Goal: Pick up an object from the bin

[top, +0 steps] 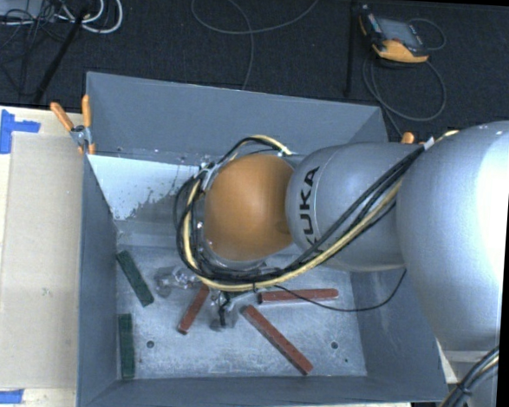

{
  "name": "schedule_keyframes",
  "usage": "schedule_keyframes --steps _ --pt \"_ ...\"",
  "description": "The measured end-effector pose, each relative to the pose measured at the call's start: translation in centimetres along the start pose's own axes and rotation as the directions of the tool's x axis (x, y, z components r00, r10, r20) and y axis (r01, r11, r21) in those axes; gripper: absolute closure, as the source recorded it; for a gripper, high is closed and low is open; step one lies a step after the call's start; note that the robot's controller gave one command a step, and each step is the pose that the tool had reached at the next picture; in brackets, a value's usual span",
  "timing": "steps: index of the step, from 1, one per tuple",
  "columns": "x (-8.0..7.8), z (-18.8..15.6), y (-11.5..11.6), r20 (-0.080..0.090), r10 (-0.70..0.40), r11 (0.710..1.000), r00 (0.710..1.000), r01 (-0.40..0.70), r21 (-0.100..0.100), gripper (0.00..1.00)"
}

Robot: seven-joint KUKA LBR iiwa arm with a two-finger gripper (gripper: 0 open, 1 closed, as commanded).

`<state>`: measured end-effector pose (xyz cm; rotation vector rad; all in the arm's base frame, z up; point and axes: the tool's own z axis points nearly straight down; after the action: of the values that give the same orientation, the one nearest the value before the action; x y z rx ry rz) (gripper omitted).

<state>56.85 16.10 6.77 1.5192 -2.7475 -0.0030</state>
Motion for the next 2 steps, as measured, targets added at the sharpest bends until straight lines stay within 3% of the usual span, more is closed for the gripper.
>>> schedule_keyframes --steps 1,2 --pt "0.0 -0.2 -0.1 0.002 0.004 1.0 1.0 -0.004 0.001 1.0" --pt "6.1 -10.9 -5.0 0.004 -0.072 0.997 0.997 0.072 0.01 1.0"
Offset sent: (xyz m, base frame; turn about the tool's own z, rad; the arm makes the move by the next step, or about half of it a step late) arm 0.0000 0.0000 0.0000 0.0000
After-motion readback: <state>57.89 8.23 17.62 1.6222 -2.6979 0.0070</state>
